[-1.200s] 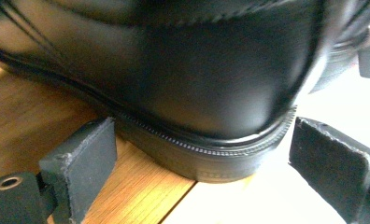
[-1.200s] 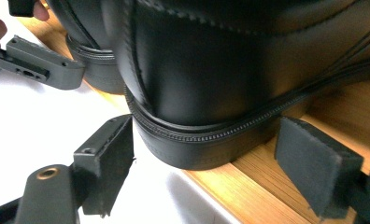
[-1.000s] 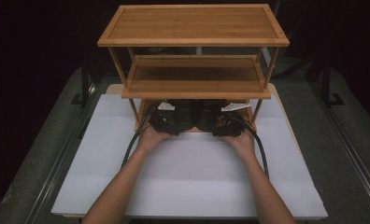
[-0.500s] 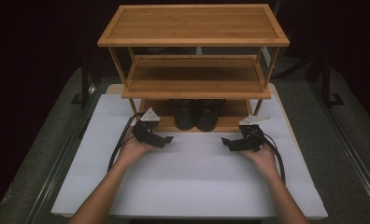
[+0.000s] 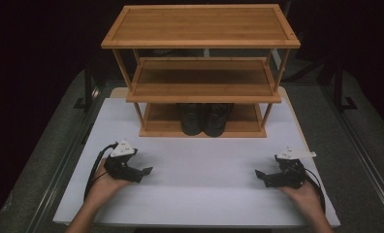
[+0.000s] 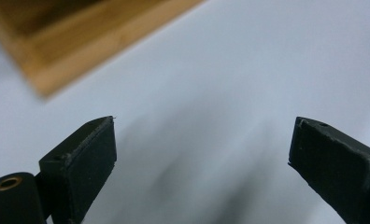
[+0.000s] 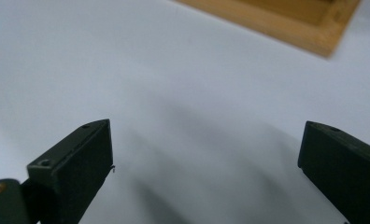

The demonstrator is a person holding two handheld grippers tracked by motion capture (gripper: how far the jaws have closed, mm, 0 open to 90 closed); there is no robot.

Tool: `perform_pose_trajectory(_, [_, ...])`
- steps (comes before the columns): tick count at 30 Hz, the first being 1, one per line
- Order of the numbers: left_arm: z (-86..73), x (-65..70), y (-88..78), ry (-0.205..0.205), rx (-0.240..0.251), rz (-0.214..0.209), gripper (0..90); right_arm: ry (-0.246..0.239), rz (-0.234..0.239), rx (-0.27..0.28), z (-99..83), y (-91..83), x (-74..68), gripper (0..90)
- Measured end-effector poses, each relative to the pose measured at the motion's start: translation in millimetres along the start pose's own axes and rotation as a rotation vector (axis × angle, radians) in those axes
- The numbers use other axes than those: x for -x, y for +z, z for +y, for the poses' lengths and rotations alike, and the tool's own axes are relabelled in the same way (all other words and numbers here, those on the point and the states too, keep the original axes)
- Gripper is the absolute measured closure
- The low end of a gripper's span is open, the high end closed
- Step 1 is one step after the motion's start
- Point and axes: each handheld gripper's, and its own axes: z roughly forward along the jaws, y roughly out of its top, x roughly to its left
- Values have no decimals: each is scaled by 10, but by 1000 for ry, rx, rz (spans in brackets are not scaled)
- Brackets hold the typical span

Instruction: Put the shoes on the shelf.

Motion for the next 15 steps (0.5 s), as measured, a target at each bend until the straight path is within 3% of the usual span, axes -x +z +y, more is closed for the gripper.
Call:
perform_pose_trajectory(4, [-227, 10, -199, -26, -28, 26, 64, 9, -43, -34, -173, -157, 9, 30])
perform_pose_trajectory(6, [-330, 18, -272, -47, -40, 32, 17, 16, -67, -53, -248, -226, 10, 29])
perform_pose_trajectory(10, [-511, 38, -331, -55, -80, 46, 0, 10, -113, -85, -368, -317, 12, 28])
perform_pose_trajectory(11, [-549, 40, -327, -55, -96, 36, 0, 24, -105, -85, -391, -318, 21, 35])
perform_pose_trajectory(12, [-587, 55, -327, -36, -77, 44, 0, 37, -95, -85, -395, -321, 36, 36])
perform_pose_trajectory(15, [-588, 55, -324, -35, -79, 45, 0, 34, -97, -91, -392, -315, 38, 32])
